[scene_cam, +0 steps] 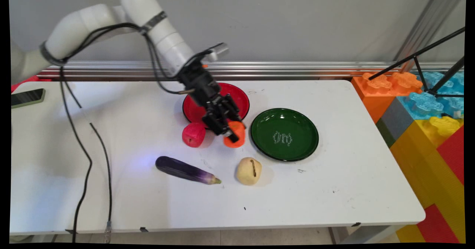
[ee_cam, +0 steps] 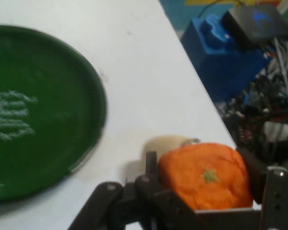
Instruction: Place the picked object on the table
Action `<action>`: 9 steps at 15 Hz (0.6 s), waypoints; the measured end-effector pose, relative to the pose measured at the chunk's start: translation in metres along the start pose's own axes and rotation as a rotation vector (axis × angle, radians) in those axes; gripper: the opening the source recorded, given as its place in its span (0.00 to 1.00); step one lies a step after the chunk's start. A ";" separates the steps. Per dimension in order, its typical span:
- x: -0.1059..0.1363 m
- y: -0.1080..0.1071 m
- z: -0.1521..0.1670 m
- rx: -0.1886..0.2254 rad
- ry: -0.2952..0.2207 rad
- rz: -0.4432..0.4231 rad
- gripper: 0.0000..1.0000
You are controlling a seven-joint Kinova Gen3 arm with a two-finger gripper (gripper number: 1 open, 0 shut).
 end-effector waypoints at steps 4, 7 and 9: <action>-0.033 0.029 -0.018 -0.040 -0.018 -0.012 0.00; -0.058 0.048 -0.027 -0.066 -0.039 -0.027 0.00; -0.073 0.057 -0.031 -0.079 -0.050 -0.034 0.00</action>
